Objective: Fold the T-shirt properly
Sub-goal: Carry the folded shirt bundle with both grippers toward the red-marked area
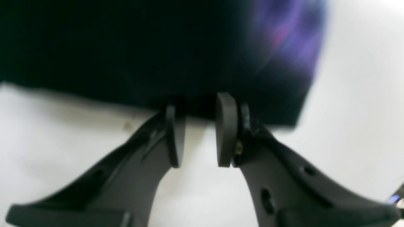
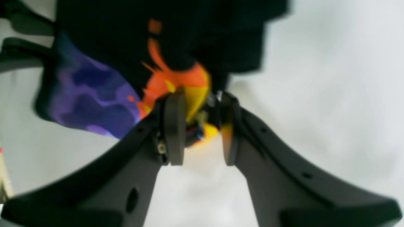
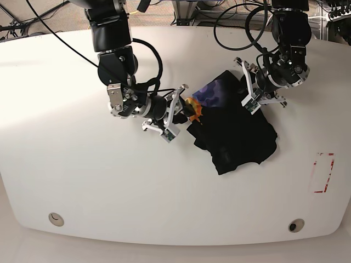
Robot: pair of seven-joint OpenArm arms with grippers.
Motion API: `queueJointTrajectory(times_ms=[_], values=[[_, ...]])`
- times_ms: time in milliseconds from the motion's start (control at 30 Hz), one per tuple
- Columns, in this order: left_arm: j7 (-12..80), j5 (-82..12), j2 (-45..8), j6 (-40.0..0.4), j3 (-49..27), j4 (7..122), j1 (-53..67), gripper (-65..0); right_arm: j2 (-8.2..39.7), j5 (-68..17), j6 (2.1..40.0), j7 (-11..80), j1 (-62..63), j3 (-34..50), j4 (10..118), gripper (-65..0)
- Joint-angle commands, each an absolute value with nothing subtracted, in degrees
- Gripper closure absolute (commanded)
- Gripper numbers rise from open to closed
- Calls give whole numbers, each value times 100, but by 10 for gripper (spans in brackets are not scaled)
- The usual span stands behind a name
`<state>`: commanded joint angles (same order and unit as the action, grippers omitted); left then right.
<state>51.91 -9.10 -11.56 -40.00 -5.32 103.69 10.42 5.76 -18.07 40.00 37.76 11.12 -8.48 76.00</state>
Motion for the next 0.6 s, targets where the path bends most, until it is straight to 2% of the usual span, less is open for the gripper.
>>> queueJointTrajectory(times_ms=[133, 233, 433, 600], values=[[5191, -1138, -1270, -4000, -734, 10607, 1015, -146, 804, -1868, 4000, 3785, 1253, -840, 7565, -174], [5218, -1314, -1270, -4000, -848, 10853, 910, -146, 919, -1868, 4000, 4110, 1165, -840, 8075, -174], [5218, -1323, -1235, -4000, -848, 10914, 769, -146, 901, -1868, 4000, 4593, 1033, -831, 8875, -174], [5218, -1332, -1226, -4000, -857, 10932, 752, -146, 892, -1798, 4000, 4602, 1068, -831, 8857, -174]])
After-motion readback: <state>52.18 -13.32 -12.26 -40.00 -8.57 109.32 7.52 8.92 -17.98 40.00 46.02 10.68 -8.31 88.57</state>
